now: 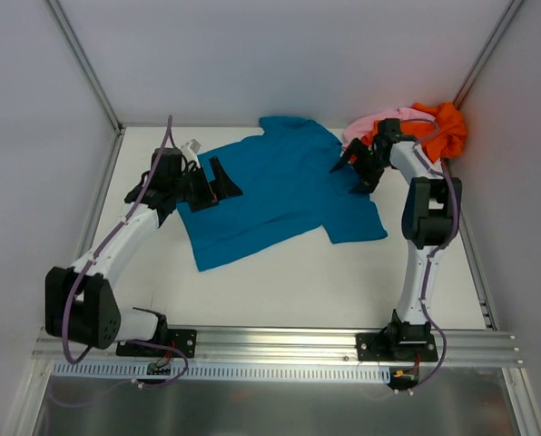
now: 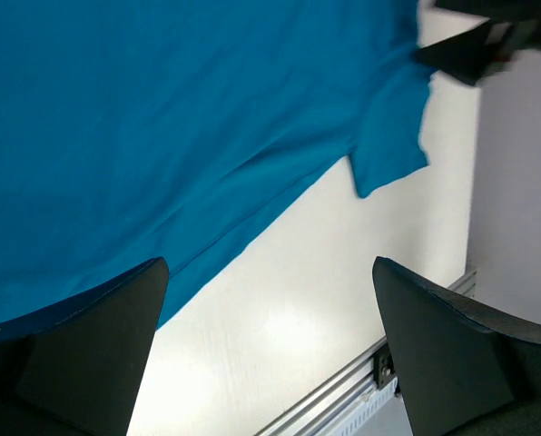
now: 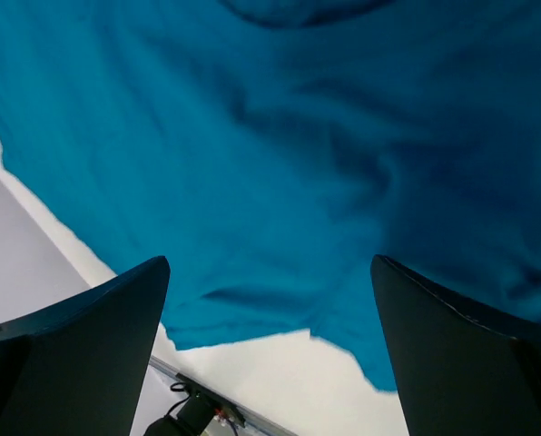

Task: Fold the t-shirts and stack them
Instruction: Flatten out the tshirt

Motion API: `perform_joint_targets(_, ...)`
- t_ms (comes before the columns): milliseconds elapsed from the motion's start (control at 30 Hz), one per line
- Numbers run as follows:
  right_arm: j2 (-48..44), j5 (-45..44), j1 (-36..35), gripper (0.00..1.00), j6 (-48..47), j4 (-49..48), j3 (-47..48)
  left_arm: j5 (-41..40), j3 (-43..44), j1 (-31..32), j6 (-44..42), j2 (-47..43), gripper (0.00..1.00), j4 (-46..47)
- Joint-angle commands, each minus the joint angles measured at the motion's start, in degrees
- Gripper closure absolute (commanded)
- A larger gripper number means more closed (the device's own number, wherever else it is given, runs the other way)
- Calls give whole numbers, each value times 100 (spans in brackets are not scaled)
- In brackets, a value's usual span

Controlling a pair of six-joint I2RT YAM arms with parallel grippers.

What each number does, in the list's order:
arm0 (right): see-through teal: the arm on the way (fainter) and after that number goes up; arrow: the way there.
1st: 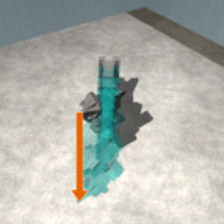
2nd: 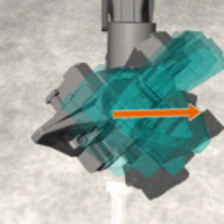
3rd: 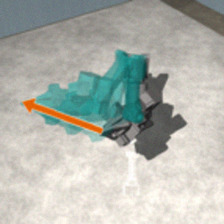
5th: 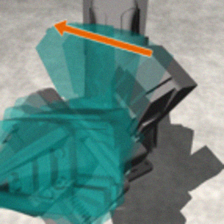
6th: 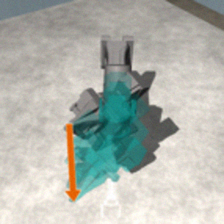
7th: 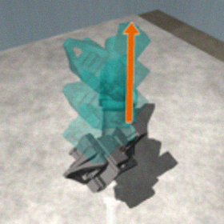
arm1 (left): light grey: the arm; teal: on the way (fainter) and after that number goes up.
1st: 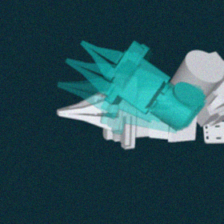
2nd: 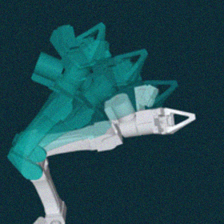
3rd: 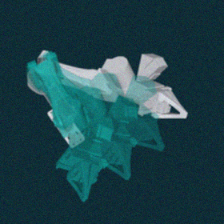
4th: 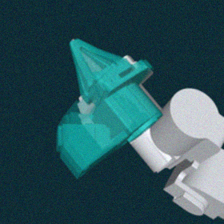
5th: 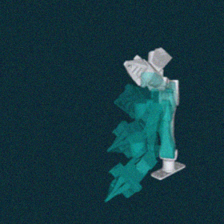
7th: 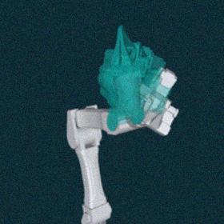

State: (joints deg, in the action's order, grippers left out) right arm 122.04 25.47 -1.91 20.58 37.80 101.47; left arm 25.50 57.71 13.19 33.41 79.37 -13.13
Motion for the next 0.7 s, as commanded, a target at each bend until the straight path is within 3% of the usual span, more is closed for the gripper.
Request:
perform_joint_targets(0, 766, 81, -204, 1, -28, 201, 548, 35, -66, 61, -106, -824, 1, 275)
perform_joint_targets(200, 1375, -165, -362, 1, -124, 359, 1138, -124, -120, 61, -291, -1494, 1, -102)
perform_joint_targets(333, 1052, -797, -406, 0, -335, 842, 823, -115, 12, 61, -273, -1679, 1, -322)
perform_joint_targets(667, -1198, -1756, -494, 1, -397, 965, -2613, -142, 732, 61, -458, -1627, 1, -577)
